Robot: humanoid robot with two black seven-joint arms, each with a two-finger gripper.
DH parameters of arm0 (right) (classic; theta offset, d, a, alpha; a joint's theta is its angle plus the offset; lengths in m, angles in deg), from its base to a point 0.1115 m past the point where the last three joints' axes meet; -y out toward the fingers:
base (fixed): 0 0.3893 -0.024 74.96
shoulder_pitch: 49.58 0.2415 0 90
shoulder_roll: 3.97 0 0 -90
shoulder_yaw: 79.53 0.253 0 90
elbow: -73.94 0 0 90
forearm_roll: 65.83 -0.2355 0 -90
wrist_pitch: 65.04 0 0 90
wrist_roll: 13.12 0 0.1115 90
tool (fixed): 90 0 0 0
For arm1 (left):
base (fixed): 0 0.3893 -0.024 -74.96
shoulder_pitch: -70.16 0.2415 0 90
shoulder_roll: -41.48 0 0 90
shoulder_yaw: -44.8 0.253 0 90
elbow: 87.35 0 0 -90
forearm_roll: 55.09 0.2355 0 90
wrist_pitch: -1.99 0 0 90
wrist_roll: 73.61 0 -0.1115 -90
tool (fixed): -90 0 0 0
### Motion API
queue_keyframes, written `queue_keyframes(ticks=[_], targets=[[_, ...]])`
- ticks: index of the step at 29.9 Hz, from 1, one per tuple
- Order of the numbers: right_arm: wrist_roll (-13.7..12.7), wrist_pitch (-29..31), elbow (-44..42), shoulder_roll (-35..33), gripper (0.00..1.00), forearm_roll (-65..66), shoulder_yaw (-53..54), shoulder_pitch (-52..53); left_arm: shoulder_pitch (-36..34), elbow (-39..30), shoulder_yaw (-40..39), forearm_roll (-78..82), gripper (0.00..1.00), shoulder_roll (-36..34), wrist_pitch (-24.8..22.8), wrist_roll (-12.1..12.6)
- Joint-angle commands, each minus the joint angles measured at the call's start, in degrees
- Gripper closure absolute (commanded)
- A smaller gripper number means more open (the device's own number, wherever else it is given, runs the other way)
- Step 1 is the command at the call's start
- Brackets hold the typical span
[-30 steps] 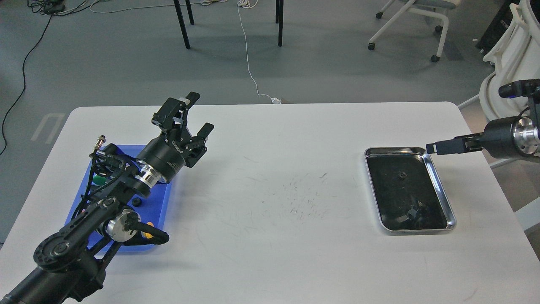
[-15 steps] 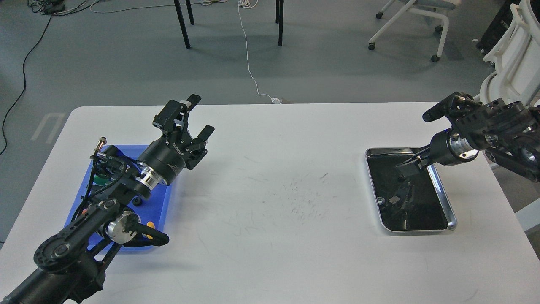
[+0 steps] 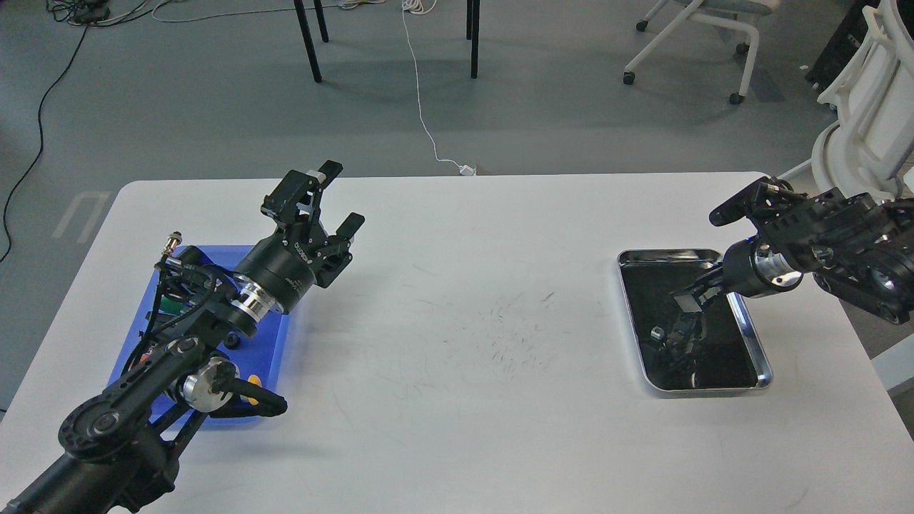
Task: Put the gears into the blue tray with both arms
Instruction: 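Grasp the second black part with the right gripper and lift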
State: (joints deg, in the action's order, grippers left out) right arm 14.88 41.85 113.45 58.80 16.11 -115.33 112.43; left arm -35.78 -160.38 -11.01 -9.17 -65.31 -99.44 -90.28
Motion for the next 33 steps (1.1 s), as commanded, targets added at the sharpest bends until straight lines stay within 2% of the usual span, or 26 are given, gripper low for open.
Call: queue_keyframes(ticks=[1, 27, 32, 33], targets=[[0.0, -0.1, -0.1, 0.4, 0.45, 0.0, 0.0, -0.3, -0.1, 0.0, 0.0, 0.0, 0.02, 0.0, 0.0, 0.0], [0.0, -1.3, -2.6, 2.2, 0.49, -0.2, 0.5, -2.9, -0.1, -0.3, 0.1, 0.0, 0.02, -0.5, 0.0, 0.1], [0.0, -1.3, -2.5, 2.2, 0.58, -0.2, 0.6, -3.1, 0.0, -0.4, 0.2, 0.0, 0.02, -0.6, 0.0, 0.0], [0.0, -1.3, -2.5, 2.2, 0.62, -0.2, 0.6, -3.1, 0.0, -0.4, 0.2, 0.0, 0.02, -0.6, 0.0, 0.0]])
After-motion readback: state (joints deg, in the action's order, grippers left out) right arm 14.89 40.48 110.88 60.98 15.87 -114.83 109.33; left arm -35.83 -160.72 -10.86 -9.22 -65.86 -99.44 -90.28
